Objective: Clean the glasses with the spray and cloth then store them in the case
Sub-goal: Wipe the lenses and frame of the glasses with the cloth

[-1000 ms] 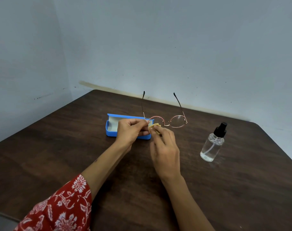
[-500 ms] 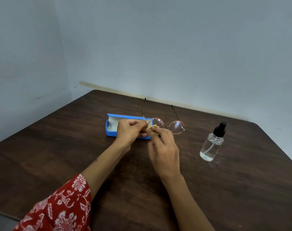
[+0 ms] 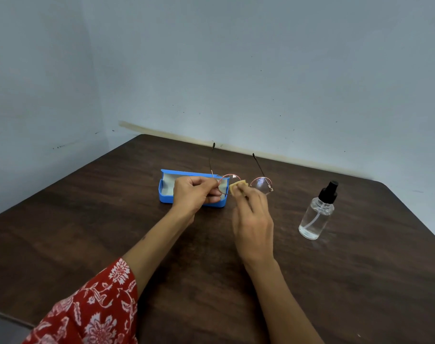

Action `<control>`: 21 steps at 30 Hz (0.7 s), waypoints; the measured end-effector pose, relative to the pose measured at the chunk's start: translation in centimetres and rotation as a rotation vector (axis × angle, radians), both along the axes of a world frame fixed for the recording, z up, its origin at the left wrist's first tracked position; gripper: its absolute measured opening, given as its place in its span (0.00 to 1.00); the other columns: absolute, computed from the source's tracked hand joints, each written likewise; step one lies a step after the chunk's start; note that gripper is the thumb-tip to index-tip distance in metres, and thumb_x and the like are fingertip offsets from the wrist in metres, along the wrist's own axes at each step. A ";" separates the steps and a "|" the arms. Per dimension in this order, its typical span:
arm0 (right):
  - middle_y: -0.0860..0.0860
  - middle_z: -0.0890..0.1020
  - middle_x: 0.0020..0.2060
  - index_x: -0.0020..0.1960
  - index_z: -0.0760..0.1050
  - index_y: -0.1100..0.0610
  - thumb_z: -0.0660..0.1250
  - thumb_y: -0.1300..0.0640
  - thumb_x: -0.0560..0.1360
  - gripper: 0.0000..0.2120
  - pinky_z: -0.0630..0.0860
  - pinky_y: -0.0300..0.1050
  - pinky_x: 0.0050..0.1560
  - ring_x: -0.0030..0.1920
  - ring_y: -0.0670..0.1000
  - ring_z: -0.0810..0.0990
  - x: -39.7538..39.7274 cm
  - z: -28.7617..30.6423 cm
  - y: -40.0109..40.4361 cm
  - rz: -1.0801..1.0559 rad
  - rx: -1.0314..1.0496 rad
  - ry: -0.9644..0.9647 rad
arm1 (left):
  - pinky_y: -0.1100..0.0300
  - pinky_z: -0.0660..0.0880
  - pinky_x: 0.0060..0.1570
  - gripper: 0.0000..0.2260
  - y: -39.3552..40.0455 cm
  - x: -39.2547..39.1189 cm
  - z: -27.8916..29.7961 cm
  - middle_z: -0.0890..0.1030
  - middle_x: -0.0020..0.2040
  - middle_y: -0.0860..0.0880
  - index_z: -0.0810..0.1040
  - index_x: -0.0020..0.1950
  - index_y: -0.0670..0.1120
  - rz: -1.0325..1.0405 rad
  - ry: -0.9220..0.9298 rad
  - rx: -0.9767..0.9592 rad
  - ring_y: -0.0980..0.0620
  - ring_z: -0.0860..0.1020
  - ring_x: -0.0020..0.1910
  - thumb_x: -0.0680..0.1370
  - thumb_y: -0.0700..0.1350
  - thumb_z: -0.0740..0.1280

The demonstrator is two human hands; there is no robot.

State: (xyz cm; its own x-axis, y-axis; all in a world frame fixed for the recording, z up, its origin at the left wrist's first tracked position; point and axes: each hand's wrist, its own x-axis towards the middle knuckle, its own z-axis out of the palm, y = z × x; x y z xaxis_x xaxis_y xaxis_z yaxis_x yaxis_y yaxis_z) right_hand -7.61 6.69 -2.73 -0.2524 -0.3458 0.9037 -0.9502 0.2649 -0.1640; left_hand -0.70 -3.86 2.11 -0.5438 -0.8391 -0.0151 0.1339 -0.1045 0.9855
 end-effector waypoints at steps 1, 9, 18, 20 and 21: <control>0.59 0.80 0.55 0.59 0.77 0.66 0.57 0.66 0.75 0.16 0.75 0.44 0.56 0.58 0.53 0.73 -0.1 0.0 0.1 -0.033 -0.008 -0.012 | 0.63 0.80 0.33 0.05 0.0 0.0 0.0 0.81 0.32 0.44 0.81 0.37 0.41 -0.001 -0.003 0.001 0.52 0.81 0.31 0.73 0.37 0.70; 0.59 0.81 0.52 0.56 0.79 0.66 0.60 0.67 0.74 0.14 0.76 0.45 0.55 0.54 0.53 0.75 0.6 -0.1 -0.5 0.086 0.040 0.054 | 0.65 0.79 0.31 0.04 0.3 0.1 0.0 0.81 0.32 0.44 0.81 0.38 0.39 0.000 0.021 0.001 0.57 0.80 0.28 0.73 0.36 0.70; 0.59 0.79 0.55 0.60 0.77 0.65 0.61 0.70 0.73 0.16 0.74 0.42 0.56 0.57 0.54 0.73 0.1 0.1 0.0 -0.013 -0.011 0.030 | 0.64 0.79 0.32 0.05 0.5 -0.1 -0.1 0.81 0.31 0.44 0.81 0.38 0.39 -0.029 0.012 -0.013 0.52 0.80 0.32 0.74 0.37 0.70; 0.59 0.80 0.52 0.57 0.79 0.66 0.62 0.70 0.73 0.14 0.74 0.43 0.55 0.54 0.54 0.74 0.5 0.1 -0.3 0.050 0.003 0.052 | 0.65 0.79 0.31 0.05 0.5 0.0 -0.1 0.81 0.31 0.45 0.81 0.38 0.39 -0.019 0.024 -0.010 0.53 0.80 0.31 0.74 0.36 0.70; 0.59 0.81 0.51 0.56 0.79 0.66 0.61 0.69 0.73 0.14 0.74 0.43 0.54 0.53 0.54 0.74 0.6 0.0 -0.3 0.069 0.019 0.057 | 0.65 0.79 0.31 0.05 0.4 0.0 -0.1 0.80 0.31 0.45 0.81 0.37 0.39 -0.007 0.024 -0.007 0.53 0.80 0.31 0.74 0.36 0.70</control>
State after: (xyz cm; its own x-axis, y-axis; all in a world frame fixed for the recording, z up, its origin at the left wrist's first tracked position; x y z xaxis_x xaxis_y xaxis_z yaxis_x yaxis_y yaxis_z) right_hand -7.00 6.35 -2.71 -0.1756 -0.3779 0.9090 -0.9740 0.2007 -0.1047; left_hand -0.70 -3.46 2.06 -0.5496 -0.8354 0.0037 0.1570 -0.0989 0.9826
